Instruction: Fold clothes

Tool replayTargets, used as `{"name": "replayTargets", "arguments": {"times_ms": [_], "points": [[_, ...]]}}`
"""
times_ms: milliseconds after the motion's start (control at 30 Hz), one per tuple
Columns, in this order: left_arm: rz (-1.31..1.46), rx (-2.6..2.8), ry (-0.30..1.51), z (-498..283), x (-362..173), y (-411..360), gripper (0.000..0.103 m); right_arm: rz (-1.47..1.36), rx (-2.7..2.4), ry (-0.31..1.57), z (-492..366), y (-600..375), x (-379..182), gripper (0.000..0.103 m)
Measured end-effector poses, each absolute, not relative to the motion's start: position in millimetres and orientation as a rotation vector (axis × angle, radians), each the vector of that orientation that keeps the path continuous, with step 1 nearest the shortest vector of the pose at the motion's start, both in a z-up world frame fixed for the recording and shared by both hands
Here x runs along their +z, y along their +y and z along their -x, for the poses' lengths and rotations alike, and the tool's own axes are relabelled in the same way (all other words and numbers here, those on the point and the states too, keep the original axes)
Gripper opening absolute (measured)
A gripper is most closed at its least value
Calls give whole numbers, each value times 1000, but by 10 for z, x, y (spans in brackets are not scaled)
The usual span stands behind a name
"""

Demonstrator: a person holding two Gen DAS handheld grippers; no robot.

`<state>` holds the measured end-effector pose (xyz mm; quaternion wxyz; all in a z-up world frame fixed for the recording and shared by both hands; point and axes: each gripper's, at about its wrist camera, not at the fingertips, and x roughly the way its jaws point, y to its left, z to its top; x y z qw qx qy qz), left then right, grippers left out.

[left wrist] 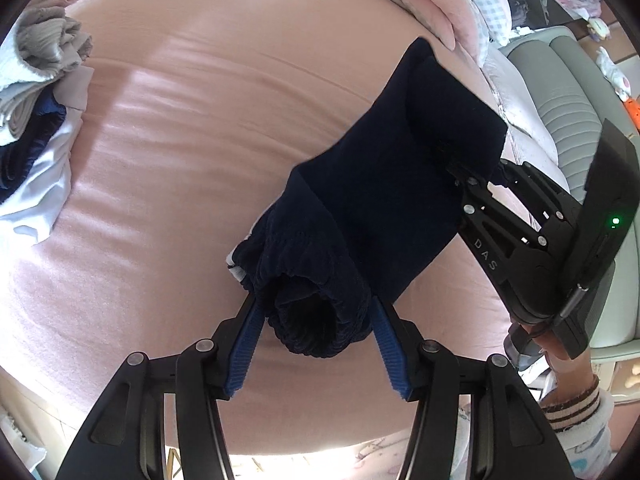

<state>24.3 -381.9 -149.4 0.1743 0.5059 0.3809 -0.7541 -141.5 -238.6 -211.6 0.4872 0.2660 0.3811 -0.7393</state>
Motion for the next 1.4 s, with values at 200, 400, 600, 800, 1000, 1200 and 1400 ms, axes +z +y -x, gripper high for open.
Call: {"name": "replayTargets", "arguments": {"times_ms": [200,400,600,800,1000,1200,1400], "points": [[-1383,-2158,877,-275,-1309,-3988,52,-739,-1865,910,1523,-2489,-2212,54],[-1439,-2182,1094,304,-1302,-3446,103,-768,-1957,849,1533,-2423,-2089,81],[-1520,-2172,1083,308,-1373,-3529,103,-769,-1978,815,1472,-2308,-1894,81],[-1590,-2224,959,263,-1290,-3333,103,-728,-2005,821,1309,-2156,-1728,81],[-1609,-2263,776,212,-1116,-3136,103,-708,-2023,820,1124,-1975,-1640,81],[-1618,-2296,660,247,-1133,-3134,103,-676,-2045,878,931,-1818,-1623,81],[-1576,-2358,514,186,-1125,-3245,103,-671,-2048,864,705,-1595,-1623,81]]}}
